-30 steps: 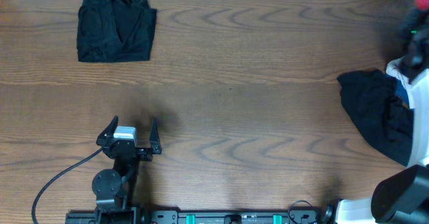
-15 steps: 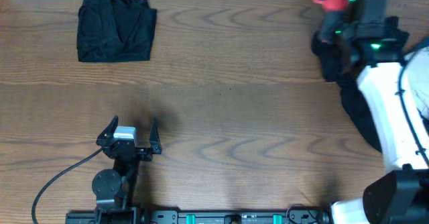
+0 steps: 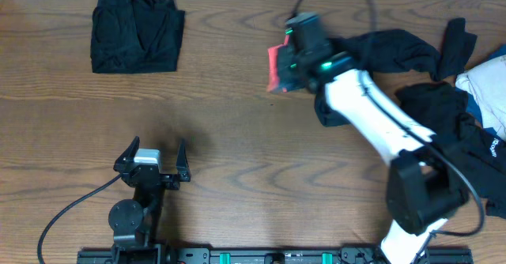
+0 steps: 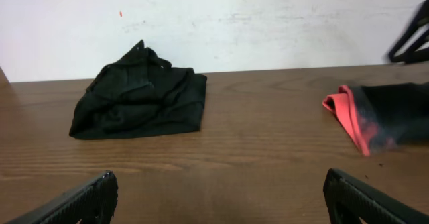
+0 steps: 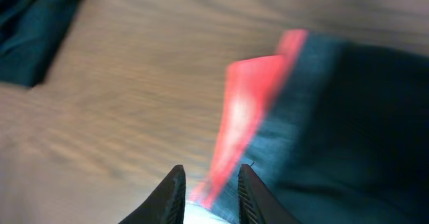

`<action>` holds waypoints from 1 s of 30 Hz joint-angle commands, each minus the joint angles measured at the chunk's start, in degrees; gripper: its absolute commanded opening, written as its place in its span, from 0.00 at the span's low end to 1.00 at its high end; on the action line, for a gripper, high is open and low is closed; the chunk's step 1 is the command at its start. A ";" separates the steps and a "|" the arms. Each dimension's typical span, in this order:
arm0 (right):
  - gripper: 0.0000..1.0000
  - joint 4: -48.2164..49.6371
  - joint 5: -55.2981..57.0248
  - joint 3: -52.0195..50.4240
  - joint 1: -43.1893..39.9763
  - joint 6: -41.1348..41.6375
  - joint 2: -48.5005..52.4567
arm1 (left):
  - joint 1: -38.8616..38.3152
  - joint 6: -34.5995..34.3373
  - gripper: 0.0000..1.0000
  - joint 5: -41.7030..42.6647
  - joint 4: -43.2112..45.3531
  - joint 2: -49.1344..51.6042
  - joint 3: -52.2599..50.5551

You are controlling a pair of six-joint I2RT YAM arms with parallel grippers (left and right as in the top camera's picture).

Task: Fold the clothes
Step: 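Grasp the black pants' red waistband with the right gripper and lift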

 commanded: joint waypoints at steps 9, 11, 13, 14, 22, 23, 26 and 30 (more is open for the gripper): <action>0.39 3.93 10.54 0.66 7.58 -7.17 0.96 | 0.31 0.79 0.98 0.66 -1.77 -0.37 -1.05; 0.42 2.03 14.71 0.66 6.95 -8.33 0.98 | 0.31 0.79 0.98 0.66 -1.79 -0.37 -1.05; 0.43 0.15 15.54 0.66 5.75 -11.06 0.98 | 0.31 0.81 0.98 0.66 -1.77 -0.37 -1.05; 0.43 -0.79 15.39 0.66 5.18 -12.17 1.01 | 0.31 0.81 0.98 0.66 -1.77 -0.37 -1.05; 0.49 -6.93 7.80 0.59 1.99 -31.15 1.92 | 0.31 0.81 0.98 0.66 -1.77 -0.37 -1.05; 0.51 -7.56 5.95 0.59 1.86 -34.60 2.27 | 0.31 0.81 0.98 0.66 -1.79 -0.37 -1.05; 0.53 -8.68 5.35 0.59 1.88 -38.99 4.13 | 0.31 0.81 0.98 0.66 -1.77 -0.35 -1.05; 0.54 -10.10 8.90 0.59 2.38 -41.35 7.67 | 0.31 0.81 0.98 0.66 -1.77 -0.37 -1.05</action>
